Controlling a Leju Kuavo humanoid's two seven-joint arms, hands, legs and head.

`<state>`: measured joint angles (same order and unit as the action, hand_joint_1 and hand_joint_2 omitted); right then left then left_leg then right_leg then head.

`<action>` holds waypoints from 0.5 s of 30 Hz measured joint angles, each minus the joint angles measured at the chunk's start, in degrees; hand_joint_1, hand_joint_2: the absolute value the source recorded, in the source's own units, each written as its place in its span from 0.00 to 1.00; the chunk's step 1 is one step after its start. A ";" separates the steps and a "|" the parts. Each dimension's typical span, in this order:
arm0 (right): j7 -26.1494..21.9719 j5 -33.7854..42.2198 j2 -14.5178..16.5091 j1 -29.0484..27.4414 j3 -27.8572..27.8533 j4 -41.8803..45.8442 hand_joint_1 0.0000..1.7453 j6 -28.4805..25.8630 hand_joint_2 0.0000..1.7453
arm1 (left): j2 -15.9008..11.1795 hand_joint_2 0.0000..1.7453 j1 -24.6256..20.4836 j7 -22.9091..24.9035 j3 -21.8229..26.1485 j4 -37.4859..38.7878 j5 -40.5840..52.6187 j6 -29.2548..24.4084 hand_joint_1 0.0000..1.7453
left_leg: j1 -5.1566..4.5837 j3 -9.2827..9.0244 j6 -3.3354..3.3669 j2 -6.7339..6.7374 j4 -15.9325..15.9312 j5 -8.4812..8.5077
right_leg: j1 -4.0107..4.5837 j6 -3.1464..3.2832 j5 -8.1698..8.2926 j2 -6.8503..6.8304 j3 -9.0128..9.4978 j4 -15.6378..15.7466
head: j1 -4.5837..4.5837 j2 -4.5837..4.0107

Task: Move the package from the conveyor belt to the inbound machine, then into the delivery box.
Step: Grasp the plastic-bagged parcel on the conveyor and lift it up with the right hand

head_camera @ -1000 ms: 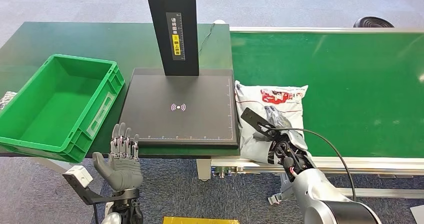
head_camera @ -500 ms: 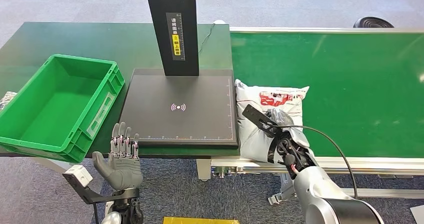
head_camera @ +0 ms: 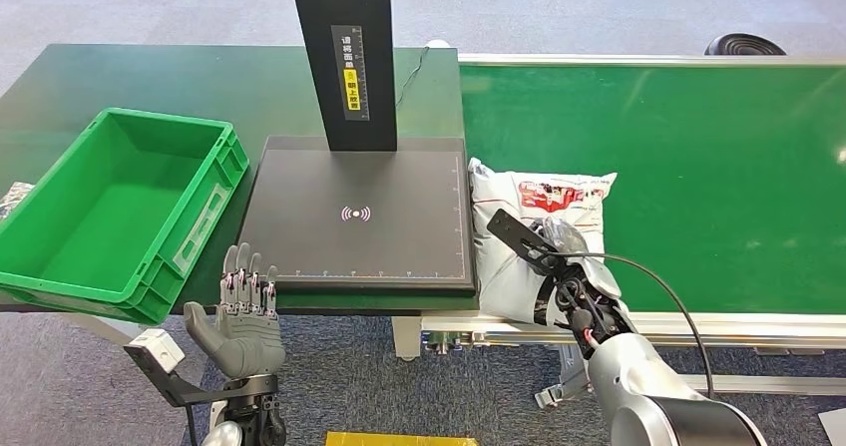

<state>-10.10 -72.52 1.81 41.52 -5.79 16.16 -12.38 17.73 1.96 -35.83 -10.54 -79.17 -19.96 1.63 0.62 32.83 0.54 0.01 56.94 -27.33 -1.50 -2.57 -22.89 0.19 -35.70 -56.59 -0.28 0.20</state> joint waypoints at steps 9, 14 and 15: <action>-1.98 0.36 -0.38 0.62 -0.07 0.09 1.00 -1.22 1.00 | -0.03 0.00 -0.04 -0.01 -0.05 0.24 0.27 0.51 0.00 | -0.01 0.05 0.01 -0.01 0.00 0.01 | -0.01 0.00 0.01 0.00 -0.01 -0.01 | 0.00 0.00; -5.73 2.98 -1.07 3.33 -1.11 1.02 1.00 -2.79 1.00 | -0.15 0.00 -0.10 -0.11 -0.30 0.55 0.44 0.68 0.00 | -0.01 0.14 0.01 0.00 0.01 0.05 | -0.02 0.02 0.05 0.00 -0.10 -0.02 | 0.01 0.00; -6.51 3.61 -1.25 4.12 -1.37 1.33 1.00 -2.97 1.00 | -0.20 0.00 -0.11 -0.18 -0.44 0.62 0.44 0.69 0.00 | -0.01 0.14 0.01 0.00 0.01 0.05 | -0.02 0.02 0.05 0.00 -0.11 -0.02 | 0.01 0.00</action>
<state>-16.61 -68.91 0.56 45.64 -7.16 17.49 -15.35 17.52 1.85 -36.01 -10.97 -78.55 -19.52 2.32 0.61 32.97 0.55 0.02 56.94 -27.28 -1.53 -2.55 -22.84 0.19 -35.81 -56.61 -0.28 0.20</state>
